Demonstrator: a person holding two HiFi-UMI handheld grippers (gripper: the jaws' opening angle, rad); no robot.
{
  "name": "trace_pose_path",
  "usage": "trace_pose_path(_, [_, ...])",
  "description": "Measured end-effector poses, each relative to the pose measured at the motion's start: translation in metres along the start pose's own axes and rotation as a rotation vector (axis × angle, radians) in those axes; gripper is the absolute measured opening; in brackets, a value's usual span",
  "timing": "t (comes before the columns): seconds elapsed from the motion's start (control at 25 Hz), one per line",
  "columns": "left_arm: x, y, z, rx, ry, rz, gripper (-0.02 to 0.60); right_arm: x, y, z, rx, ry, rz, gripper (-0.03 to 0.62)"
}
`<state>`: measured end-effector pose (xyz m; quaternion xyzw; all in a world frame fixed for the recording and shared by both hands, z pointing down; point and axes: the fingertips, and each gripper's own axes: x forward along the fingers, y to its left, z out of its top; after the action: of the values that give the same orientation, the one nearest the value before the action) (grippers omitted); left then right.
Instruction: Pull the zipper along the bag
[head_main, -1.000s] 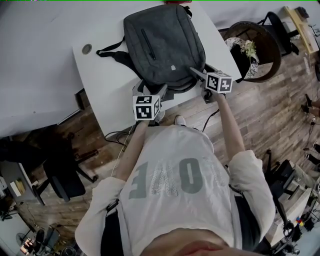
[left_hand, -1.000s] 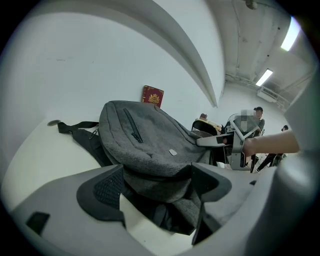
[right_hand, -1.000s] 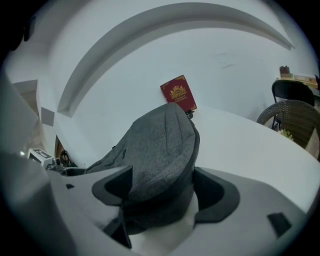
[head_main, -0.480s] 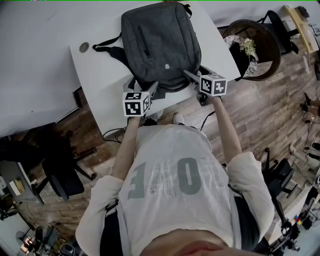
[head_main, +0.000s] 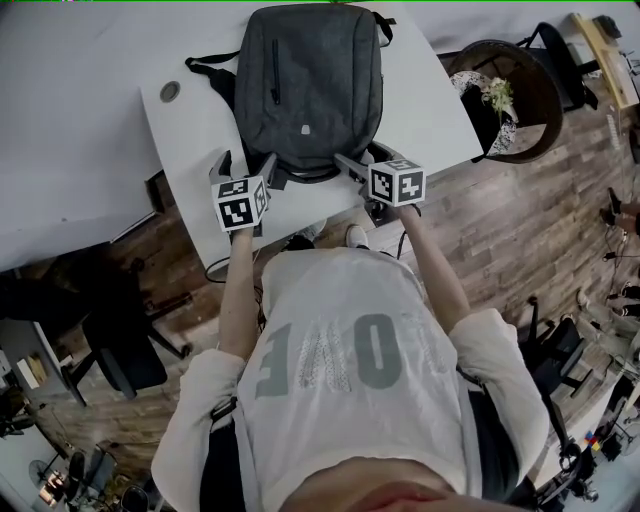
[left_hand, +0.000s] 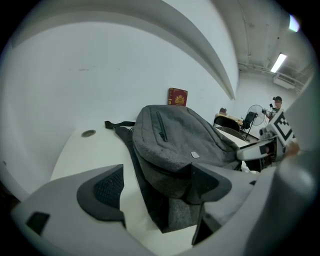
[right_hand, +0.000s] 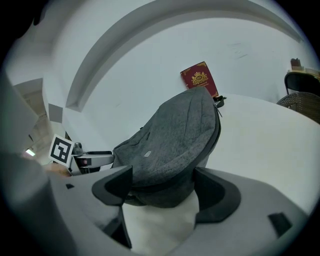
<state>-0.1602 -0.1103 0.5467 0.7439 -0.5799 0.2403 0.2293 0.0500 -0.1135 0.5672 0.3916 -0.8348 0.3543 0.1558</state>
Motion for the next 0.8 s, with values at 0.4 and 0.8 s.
trace_pose_path(0.4, [0.003,0.077,0.023,0.067,-0.028,0.137,0.39,0.037,0.062,-0.03,-0.317,0.139,0.041,0.383])
trace_pose_path(0.8, [0.002,0.094,0.031,0.04,-0.047,0.149,0.39,0.038,0.066,-0.019,-0.23,0.12,0.073,0.382])
